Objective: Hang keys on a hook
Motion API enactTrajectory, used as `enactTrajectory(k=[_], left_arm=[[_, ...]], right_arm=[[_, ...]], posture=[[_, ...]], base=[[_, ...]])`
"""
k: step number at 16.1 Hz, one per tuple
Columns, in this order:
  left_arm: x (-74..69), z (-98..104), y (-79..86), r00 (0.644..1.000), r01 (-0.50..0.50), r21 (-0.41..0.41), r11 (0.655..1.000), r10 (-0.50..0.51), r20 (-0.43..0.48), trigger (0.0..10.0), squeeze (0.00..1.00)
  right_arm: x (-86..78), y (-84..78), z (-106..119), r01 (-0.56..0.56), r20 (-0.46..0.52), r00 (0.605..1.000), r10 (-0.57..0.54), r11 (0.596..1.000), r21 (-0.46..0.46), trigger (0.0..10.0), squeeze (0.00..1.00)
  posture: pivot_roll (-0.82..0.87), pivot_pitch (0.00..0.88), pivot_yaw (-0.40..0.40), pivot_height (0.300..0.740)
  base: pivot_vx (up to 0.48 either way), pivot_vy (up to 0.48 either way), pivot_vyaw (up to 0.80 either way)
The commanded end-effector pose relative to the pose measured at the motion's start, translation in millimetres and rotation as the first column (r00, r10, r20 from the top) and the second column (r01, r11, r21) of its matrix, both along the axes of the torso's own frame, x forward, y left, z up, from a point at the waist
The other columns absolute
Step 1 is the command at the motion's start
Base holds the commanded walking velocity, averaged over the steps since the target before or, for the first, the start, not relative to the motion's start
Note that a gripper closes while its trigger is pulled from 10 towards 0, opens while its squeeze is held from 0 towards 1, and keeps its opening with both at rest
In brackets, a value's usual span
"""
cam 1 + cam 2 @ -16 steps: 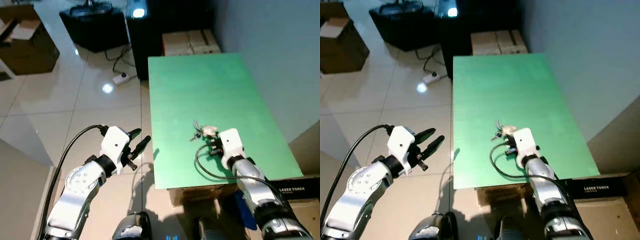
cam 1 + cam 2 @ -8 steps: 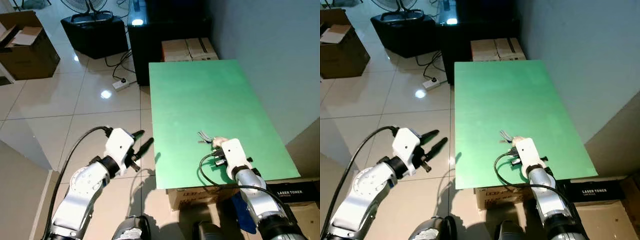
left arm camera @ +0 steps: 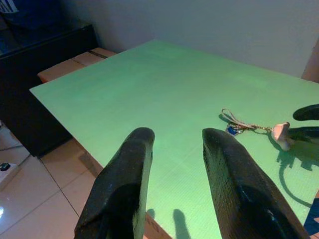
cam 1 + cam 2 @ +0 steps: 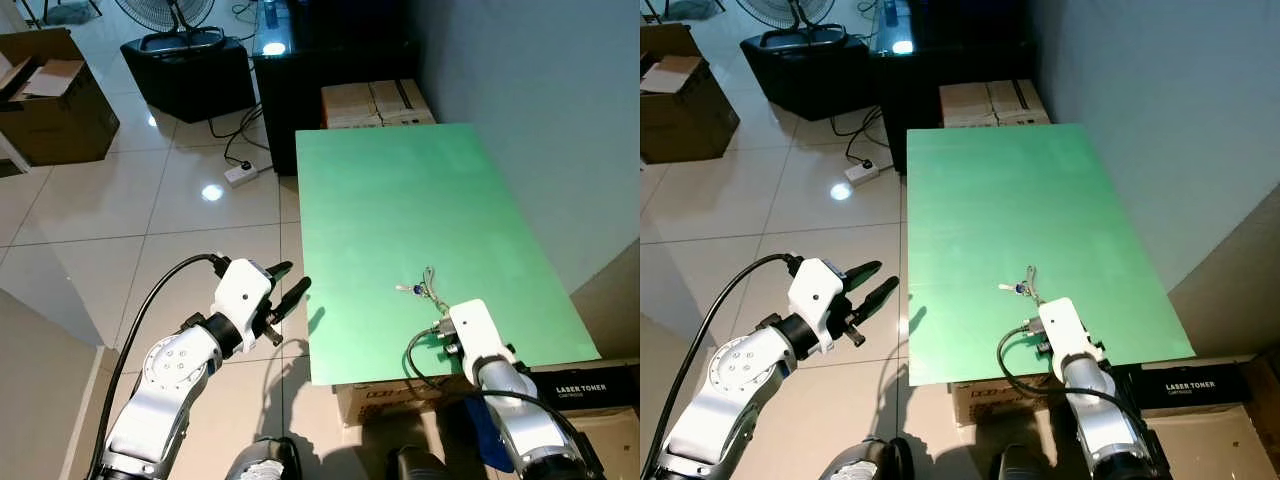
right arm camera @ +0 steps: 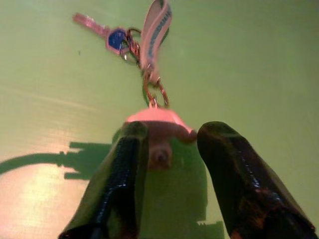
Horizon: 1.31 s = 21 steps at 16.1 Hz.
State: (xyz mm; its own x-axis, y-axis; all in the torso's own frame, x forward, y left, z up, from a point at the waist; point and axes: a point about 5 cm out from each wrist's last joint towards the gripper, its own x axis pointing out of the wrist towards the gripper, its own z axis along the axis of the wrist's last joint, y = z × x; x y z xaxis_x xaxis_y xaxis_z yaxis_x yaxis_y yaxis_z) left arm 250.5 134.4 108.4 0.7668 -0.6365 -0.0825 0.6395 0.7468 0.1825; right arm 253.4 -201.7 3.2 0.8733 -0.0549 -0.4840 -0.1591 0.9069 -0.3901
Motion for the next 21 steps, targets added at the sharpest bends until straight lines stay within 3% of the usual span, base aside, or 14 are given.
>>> enactTrajectory(k=[1, 4, 5, 8, 11, 12, 13, 17, 21], left_arm=[[-2.2, -4, 2.4, 1.000, 0.011, 0.019, 1.000, -0.010, -0.012, 10.0, 0.00], [-0.3, -3, 4.2, 1.000, 0.013, 0.026, 1.000, -0.013, -0.009, 10.0, 0.00], [1.1, -2, 5.1, 1.000, 0.016, 0.032, 0.999, -0.016, -0.007, 10.0, 0.00], [5.4, 1, 7.9, 1.000, 0.022, 0.045, 0.999, -0.022, 0.001, 10.0, 0.00], [6.3, 3, 11.5, 0.999, 0.039, 0.065, 0.997, -0.039, -0.003, 10.0, 0.00], [5.4, 4, 11.8, 0.999, 0.043, 0.069, 0.997, -0.043, -0.002, 10.0, 0.00], [4.4, 5, 12.2, 0.999, 0.044, 0.072, 0.996, -0.044, -0.002, 10.0, 0.00], [-5.0, 8, 18.0, 0.996, 0.086, 0.059, 0.995, -0.083, -0.044, 10.0, 0.00], [-9.8, 7, 15.7, 0.992, 0.110, 0.051, 0.993, -0.106, -0.062, 10.0, 0.00]], right_arm=[[-2.8, 1.3, 0, 0.009, -0.004, 1.000, -0.009, 1.000, 0.000, 10.0, 1.00], [-4.0, 1.4, 6, 0.047, 0.060, 0.997, -0.048, 0.999, 0.015, 10.0, 1.00], [-0.2, 1.3, 13, 0.081, 0.103, 0.991, -0.087, 0.995, 0.062, 10.0, 1.00], [14.4, -2.7, 21, 0.114, 0.109, 0.985, -0.133, 0.979, 0.167, 10.0, 1.00], [37.0, -1.6, 30, 0.041, 0.096, 0.993, -0.063, 0.975, 0.218, 10.0, 1.00], [42.2, 1.1, 30, -0.020, 0.054, 0.999, 0.007, 0.969, 0.245, 10.0, 0.83], [44.9, 0.7, 30, -0.051, 0.025, 0.999, 0.046, 0.972, 0.230, 10.0, 0.00], [51.7, -8.5, 29, -0.087, -0.067, 0.993, 0.102, 0.977, 0.195, 10.0, 0.00], [45.9, -10.8, 19, -0.089, -0.174, 0.976, 0.129, 0.972, 0.218, 10.0, 0.00]], posture=[[-0.10, 0.107, 0.089, 0.740], [-0.09, 0.109, 0.099, 0.740], [-0.09, 0.112, 0.107, 0.740], [-0.07, 0.123, 0.129, 0.740], [-0.06, 0.135, 0.143, 0.740], [-0.05, 0.141, 0.143, 0.740], [-0.04, 0.144, 0.140, 0.740], [-0.02, 0.148, 0.124, 0.740], [-0.02, 0.145, 0.116, 0.740]], base=[[0.000, 0.000, 0.00], [0.000, 0.000, 0.00], [0.000, 0.000, 0.00], [0.000, 0.000, 0.00], [0.000, 0.000, 0.00], [0.000, 0.000, 0.00], [0.000, 0.000, 0.00], [0.000, 0.000, 0.00], [0.000, 0.000, 0.00]])
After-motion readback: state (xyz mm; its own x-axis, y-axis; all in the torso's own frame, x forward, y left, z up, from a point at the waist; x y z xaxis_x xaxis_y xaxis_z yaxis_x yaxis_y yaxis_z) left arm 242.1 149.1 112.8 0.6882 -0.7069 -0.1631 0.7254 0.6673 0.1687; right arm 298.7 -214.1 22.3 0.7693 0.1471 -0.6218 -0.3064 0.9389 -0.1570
